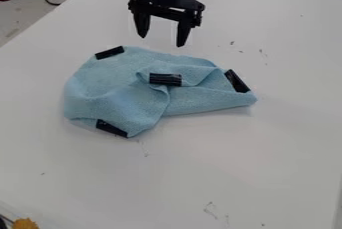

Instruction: Unfold the cloth from the center to bottom left

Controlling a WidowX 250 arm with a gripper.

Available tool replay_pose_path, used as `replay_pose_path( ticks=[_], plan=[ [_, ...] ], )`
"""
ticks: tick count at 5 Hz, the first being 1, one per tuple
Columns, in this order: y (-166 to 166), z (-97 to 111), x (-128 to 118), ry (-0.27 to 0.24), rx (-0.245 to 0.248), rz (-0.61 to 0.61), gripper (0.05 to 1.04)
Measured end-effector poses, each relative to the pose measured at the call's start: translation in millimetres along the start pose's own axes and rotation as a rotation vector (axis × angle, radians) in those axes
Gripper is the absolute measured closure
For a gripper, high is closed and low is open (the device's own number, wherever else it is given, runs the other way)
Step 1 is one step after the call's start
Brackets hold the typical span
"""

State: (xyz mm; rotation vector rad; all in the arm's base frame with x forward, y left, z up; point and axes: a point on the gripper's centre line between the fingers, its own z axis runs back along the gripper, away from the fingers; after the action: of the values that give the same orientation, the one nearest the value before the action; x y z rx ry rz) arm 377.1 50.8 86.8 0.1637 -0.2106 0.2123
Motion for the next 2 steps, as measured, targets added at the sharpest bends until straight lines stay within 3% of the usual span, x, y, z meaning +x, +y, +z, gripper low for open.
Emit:
replay_pose_path(
  ticks=[2],
  plan=[
    [-2.4,-20.2,-20.6,0.067,0.003,0.02,0.083]
  ],
)
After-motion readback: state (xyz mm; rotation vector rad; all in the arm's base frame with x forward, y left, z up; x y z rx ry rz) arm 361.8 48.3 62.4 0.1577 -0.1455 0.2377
